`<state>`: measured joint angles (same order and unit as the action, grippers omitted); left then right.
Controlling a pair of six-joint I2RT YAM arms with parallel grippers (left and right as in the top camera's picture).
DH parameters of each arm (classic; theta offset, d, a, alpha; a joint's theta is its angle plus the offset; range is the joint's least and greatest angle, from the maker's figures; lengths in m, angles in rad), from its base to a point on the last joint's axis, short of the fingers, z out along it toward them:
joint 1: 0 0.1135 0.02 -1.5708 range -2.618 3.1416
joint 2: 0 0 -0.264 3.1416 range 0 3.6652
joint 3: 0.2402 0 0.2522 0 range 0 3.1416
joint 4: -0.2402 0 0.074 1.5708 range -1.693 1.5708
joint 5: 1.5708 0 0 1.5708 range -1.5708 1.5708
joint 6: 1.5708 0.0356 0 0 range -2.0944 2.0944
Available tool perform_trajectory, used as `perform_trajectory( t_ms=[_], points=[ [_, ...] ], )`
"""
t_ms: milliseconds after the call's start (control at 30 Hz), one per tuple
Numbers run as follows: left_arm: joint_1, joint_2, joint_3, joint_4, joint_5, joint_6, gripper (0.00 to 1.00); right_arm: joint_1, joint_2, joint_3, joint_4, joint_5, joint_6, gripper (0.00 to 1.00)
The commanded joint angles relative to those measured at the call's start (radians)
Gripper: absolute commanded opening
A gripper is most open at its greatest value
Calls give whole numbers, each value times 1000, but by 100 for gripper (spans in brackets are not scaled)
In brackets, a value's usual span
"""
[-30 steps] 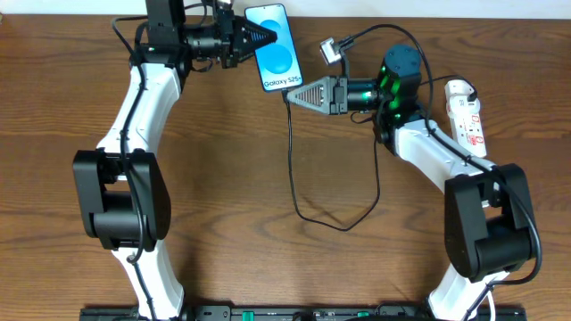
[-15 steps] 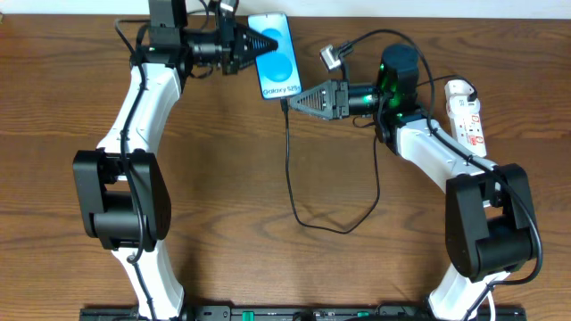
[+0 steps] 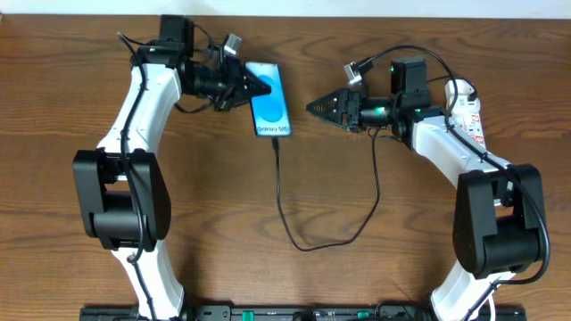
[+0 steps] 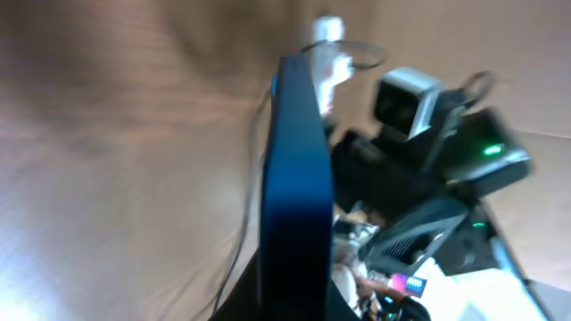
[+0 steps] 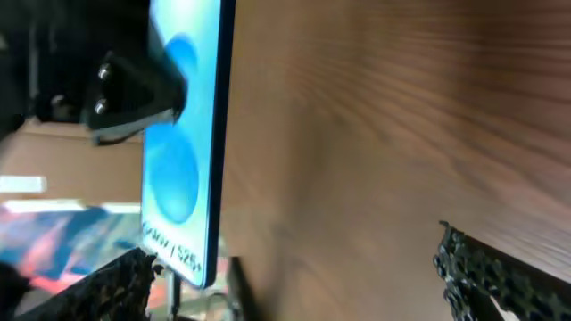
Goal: Plug charger to phone and switch on socket
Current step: 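Lay the phone flat on the table with the left gripper and release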
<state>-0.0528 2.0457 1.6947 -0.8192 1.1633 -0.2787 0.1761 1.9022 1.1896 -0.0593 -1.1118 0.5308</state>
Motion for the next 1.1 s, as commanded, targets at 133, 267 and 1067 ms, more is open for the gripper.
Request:
perform_trajectory(
  t_ms=[133, 267, 1067],
  points=[
    [-1, -19, 11, -147, -137, 181, 7, 3, -19, 26, -79, 180, -141, 99],
    [-18, 5, 11, -170, -137, 213, 7, 2, -20, 121, -287, 291, -246, 99],
    [-54, 211, 11, -54, -143, 241, 7, 17, -20, 353, -679, 571, -360, 95]
  ],
)
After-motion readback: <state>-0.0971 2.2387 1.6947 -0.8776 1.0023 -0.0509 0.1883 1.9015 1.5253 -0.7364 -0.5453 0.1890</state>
